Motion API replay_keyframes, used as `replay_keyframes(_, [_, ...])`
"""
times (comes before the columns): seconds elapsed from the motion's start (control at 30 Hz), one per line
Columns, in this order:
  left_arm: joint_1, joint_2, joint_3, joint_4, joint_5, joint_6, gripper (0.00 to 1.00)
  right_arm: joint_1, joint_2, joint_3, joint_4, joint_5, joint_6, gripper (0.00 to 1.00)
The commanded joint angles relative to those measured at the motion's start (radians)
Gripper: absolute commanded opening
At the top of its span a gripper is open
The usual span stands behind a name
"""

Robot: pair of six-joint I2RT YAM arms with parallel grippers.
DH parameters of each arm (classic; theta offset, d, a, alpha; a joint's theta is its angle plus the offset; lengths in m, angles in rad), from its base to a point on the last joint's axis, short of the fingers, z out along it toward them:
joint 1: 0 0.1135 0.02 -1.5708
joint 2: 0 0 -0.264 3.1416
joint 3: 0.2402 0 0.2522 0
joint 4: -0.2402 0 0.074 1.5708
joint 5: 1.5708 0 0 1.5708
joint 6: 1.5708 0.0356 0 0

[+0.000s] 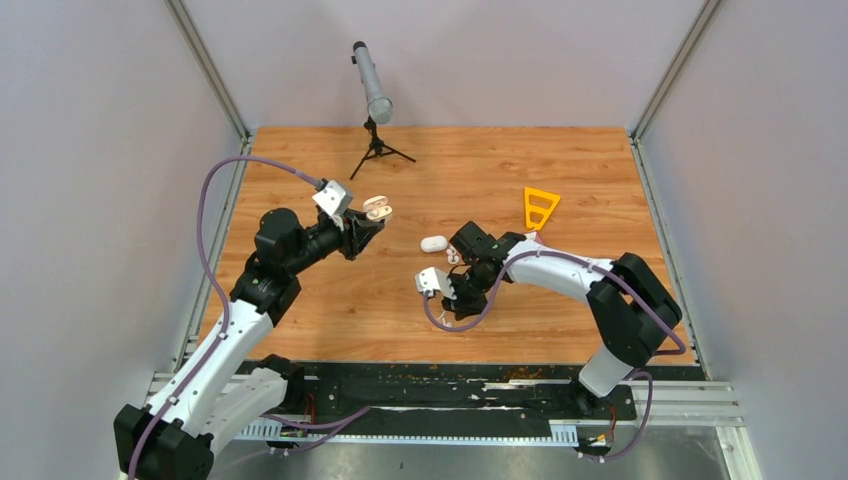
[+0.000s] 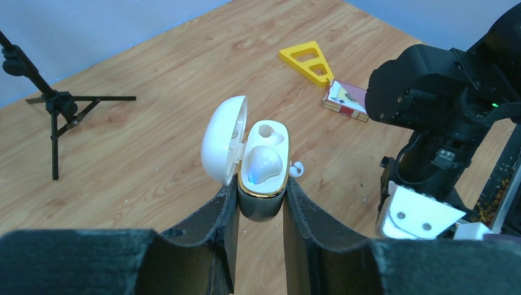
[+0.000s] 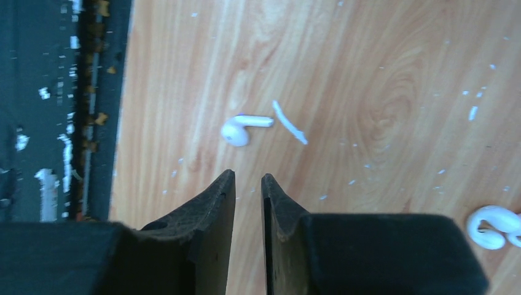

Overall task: Insert the wireless bluetooth earbuds into the charging case
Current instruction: Pick up the earbud from the center of the board.

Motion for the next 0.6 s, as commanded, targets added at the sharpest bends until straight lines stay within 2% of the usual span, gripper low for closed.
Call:
replay_keyframes(0.0, [0.006, -0.023, 0.039, 0.03, 0.0, 0.014, 0.01, 0.005, 0.038, 0.02, 0.133, 0.056, 0.031, 0.22])
replay_keyframes(0.3, [0.007, -0.035, 0.022, 0.044, -0.003, 0.007, 0.01, 0.047, 0.156, 0.093, 0.133, 0.109, -0.133, 0.28])
replay_keyframes(0.57, [0.013, -0.041, 0.023, 0.036, -0.004, 0.012, 0.01, 0.094, 0.16, 0.073, -0.043, 0.049, -0.29, 0.41])
